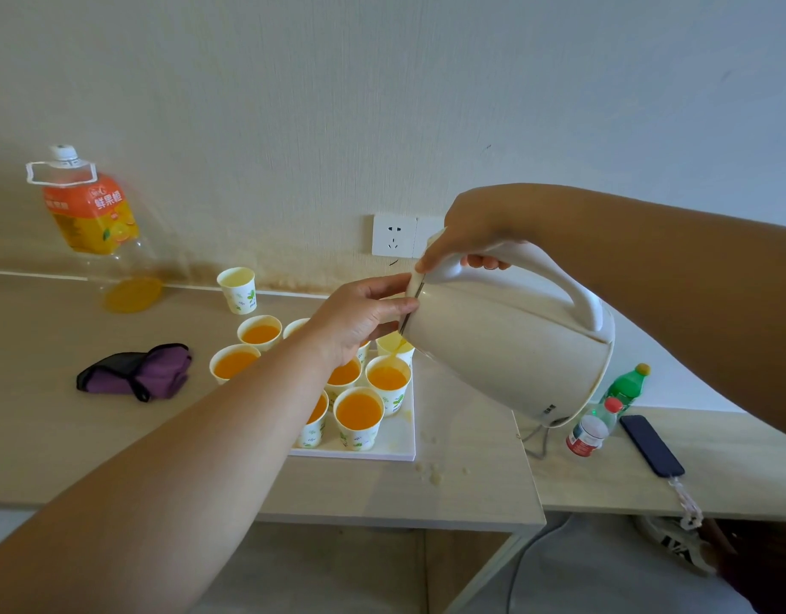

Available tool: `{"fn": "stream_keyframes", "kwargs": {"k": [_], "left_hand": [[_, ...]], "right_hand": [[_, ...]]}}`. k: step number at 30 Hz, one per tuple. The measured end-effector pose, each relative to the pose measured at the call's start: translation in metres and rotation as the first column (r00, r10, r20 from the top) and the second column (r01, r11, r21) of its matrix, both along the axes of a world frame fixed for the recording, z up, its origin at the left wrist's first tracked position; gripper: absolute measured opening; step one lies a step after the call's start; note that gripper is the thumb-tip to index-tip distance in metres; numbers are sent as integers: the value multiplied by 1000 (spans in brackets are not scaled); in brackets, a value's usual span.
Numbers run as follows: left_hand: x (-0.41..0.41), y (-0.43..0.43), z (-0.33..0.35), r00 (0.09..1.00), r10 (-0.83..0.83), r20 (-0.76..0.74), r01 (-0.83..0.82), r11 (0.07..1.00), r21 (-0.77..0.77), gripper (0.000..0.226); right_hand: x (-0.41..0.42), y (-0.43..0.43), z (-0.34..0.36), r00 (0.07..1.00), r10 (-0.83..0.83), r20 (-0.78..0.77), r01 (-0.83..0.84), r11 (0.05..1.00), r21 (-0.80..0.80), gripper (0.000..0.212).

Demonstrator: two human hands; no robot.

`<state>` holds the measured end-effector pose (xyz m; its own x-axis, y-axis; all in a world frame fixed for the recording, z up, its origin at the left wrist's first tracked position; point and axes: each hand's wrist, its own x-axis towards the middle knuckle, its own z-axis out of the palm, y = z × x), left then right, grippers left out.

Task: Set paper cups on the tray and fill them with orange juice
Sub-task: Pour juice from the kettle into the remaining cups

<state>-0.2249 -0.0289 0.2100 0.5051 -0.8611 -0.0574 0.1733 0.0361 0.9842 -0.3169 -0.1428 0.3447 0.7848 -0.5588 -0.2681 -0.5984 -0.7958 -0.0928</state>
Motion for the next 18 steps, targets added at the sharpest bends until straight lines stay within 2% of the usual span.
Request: {"fn": "stream_keyframes", "kwargs": {"k": [7, 18], "left_hand": [[1, 1, -2, 1000, -6, -1, 6, 1000, 6, 32], [6, 0, -9, 1000, 13, 2, -13, 998, 54, 40]], "right_hand": [[1, 1, -1, 1000, 0, -7, 0, 1000, -8, 46], [3, -2, -8, 1000, 1, -12, -1, 1000, 15, 45]]}}
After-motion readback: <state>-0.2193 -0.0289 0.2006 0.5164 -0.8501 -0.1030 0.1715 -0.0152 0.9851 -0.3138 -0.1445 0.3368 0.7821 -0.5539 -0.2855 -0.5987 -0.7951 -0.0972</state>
